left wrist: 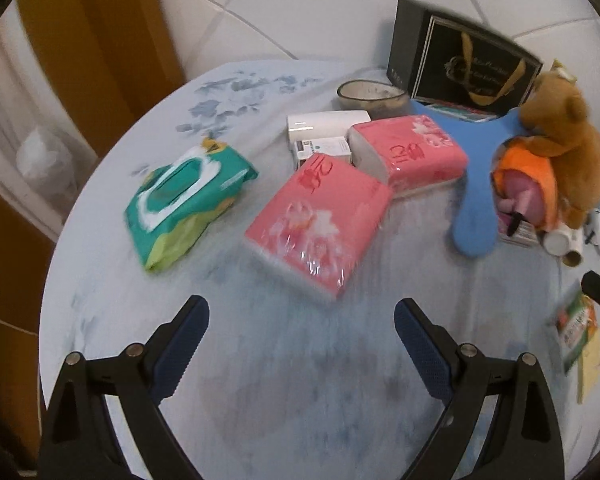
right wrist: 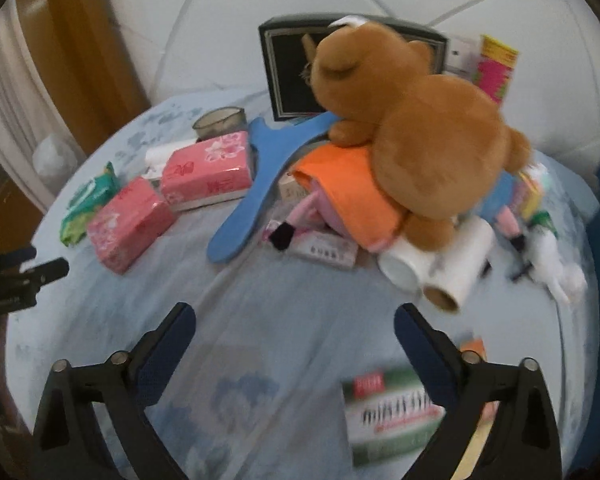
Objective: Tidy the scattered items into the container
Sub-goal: 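Grasp the pink tissue pack with the left tool while the right grasps the white-pink ointment box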
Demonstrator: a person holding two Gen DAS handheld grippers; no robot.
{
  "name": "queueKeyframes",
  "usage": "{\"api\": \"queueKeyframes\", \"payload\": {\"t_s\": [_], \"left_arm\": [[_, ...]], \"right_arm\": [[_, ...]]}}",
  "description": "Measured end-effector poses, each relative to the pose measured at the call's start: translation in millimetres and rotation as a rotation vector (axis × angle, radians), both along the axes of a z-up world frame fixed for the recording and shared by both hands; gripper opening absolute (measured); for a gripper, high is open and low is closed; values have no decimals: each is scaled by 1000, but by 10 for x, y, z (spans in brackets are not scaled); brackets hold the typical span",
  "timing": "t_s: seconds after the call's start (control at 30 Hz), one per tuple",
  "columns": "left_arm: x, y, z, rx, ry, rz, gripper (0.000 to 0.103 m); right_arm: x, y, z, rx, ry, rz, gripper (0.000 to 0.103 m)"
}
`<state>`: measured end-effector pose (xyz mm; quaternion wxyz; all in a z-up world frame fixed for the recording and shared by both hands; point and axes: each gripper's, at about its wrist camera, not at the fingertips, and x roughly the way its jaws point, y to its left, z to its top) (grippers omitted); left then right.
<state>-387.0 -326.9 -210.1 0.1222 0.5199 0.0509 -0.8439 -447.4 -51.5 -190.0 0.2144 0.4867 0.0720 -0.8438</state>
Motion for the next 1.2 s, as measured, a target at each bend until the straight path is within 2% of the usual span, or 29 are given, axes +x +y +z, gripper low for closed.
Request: {"api": "queueKeyframes", "payload": {"t_s": [0.07, 0.1, 0.23, 0.27, 0.3, 0.4, 0.5, 0.57, 0.67, 0.8, 0.9, 1.03, 1.2], "left_arm": [[-197, -29, -101, -8, -18, -24, 95], [-317, -47, -175, -11, -31, -36, 95], [-598, -112, -432, -10, -77, -58, 95], [-632, -116, -477, -8, -86, -61, 95], [-619, -96, -487, -9, -86, -64, 100], [-580, -37, -516, -14, -88, -71, 103], [-541, 23, -544, -18, -90, -78, 103], [-515, 62, -564, -21, -91, -83, 103], [-476, 121, -592, -26, -93, -91, 100], [-405, 211, -627, -27, -94, -103, 99], [-186, 339, -601, 19, -103, -132, 98], [-29, 396, -518, 32, -96, -121, 98], [-81, 441, -496, 12, -82, -103, 99]], "right_arm": [[-187, -74, -115, 13, -20, 21, 72], [-295, -98, -193, 22, -34, 27, 70], [-598, -228, -479, 39, -83, 77, 68], [-641, -272, -532, 40, -82, 96, 68], [-680, -312, -577, 46, -74, 105, 68], [-794, -407, -695, 63, -52, 124, 69], [-875, -449, -817, 61, -37, 138, 77], [-856, -478, -829, 76, -52, 147, 80], [-787, -511, -824, 92, -83, 153, 80], [-537, -442, -777, -14, -193, 163, 80], [-302, -462, -763, -48, -239, 202, 80], [-170, -417, -679, -20, -191, 183, 80], [-283, -233, -630, 28, -130, 71, 80]]}}
